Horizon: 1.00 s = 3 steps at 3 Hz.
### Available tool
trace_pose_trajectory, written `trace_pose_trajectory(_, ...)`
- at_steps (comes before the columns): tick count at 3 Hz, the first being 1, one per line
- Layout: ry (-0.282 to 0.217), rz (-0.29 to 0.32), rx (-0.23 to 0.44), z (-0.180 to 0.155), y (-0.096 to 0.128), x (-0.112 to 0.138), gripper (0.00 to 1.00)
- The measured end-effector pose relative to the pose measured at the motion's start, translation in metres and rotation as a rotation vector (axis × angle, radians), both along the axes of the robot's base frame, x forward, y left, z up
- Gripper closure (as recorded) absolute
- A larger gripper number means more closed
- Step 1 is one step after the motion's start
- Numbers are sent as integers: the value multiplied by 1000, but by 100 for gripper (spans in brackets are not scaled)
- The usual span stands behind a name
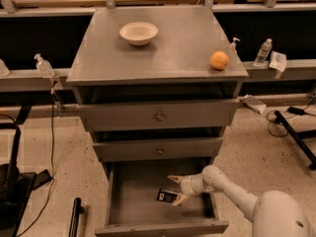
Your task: Place rxbar chocolate into bottom drawer
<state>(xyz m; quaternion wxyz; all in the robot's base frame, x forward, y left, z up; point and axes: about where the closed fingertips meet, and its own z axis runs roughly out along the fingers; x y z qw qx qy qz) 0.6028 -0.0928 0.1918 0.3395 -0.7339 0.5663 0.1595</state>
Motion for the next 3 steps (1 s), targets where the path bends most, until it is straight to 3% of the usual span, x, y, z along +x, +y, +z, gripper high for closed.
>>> trace_pose_trajectory(2,79,-40,156,13,-2,-1,0)
trace_pose_trajectory(3,79,-40,156,13,-2,-1,0)
